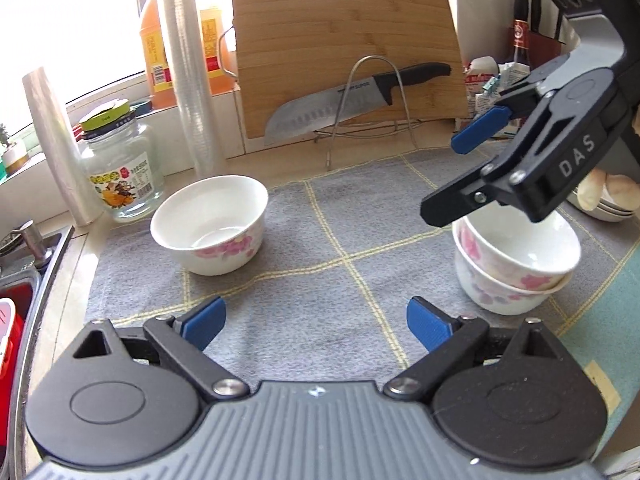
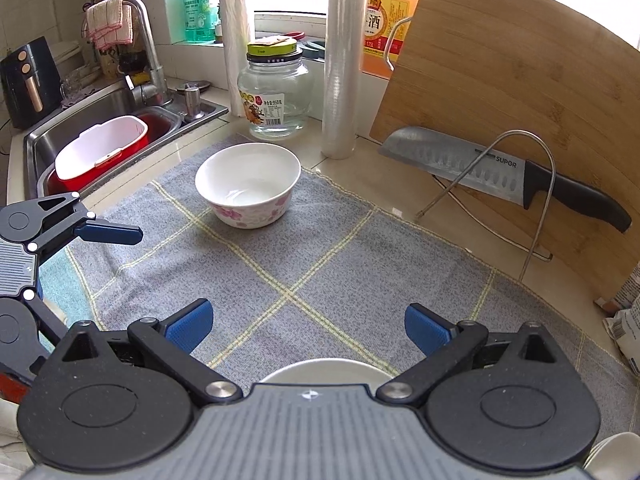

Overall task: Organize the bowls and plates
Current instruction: 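Open the right gripper and raise it off the stacked bowls, then close the right gripper on the rim of another pink-flower bowl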

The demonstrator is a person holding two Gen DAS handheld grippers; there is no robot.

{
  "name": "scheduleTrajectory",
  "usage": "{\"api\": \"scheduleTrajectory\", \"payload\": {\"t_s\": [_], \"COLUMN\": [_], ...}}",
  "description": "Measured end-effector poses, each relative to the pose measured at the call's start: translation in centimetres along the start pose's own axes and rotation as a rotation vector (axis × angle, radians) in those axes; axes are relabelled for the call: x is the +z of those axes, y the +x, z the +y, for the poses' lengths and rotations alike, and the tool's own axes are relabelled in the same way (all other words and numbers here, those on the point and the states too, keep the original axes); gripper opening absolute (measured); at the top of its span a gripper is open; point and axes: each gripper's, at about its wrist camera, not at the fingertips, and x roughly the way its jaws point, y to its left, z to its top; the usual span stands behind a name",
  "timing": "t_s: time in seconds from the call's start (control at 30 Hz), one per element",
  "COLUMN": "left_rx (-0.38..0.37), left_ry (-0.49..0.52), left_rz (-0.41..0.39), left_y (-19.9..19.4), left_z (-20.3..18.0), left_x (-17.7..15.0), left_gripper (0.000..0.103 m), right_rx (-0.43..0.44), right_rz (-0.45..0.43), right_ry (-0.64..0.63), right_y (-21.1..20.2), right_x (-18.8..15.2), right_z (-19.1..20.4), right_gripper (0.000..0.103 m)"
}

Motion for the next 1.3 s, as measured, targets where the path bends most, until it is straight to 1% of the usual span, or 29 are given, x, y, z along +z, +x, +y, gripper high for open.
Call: {"api": "scheduleTrajectory", "payload": {"t_s": [0.13, 0.23, 0.37, 0.5, 0.6, 0.8, 1.07, 1.3], "left_rx": [0.076, 0.119, 0.139, 0.156, 0.148, 0.135, 0.128, 0.124], "left_ry": [-0.018, -0.037, -0.079, -0.097, -0.121, -0.138, -0.141, -0.150], "left_rz": [-0.029, -0.033, -0.040, -0.042, -0.036, -0.018, -0.012, -0.015], "left_y": [0.9, 1.9, 3.3, 5.0, 6.2, 7.9, 9.0, 9.6], "left_z": [2.1, 3.5, 5.0, 5.8, 6.4, 6.8, 6.7, 6.7], "left_x": [0.2, 0.4, 0.8, 1.2, 1.3, 1.3, 1.3, 1.6], "left_gripper": [0.097, 0.098, 0.098, 0.098, 0.098, 0.098, 0.097, 0.097], "right_rx": [0.022, 0.035, 0.054, 0.074, 0.086, 0.115, 0.138, 0.163], "right_rz": [-0.004, -0.007, -0.007, 0.001, 0.013, 0.048, 0.087, 0.106], "right_ry": [-0.032, -0.051, -0.067, -0.076, -0.082, -0.080, -0.094, -0.120], "right_y": [0.7, 1.6, 2.9, 4.8, 6.3, 9.4, 12.7, 14.6], "right_x": [1.7, 3.0, 4.6, 6.2, 7.3, 8.9, 10.2, 11.3], "right_z": [0.9, 1.5, 1.9, 2.2, 2.2, 2.0, 2.1, 2.3], "right_gripper": [0.103, 0.103, 0.103, 0.103, 0.103, 0.103, 0.103, 0.103]}}
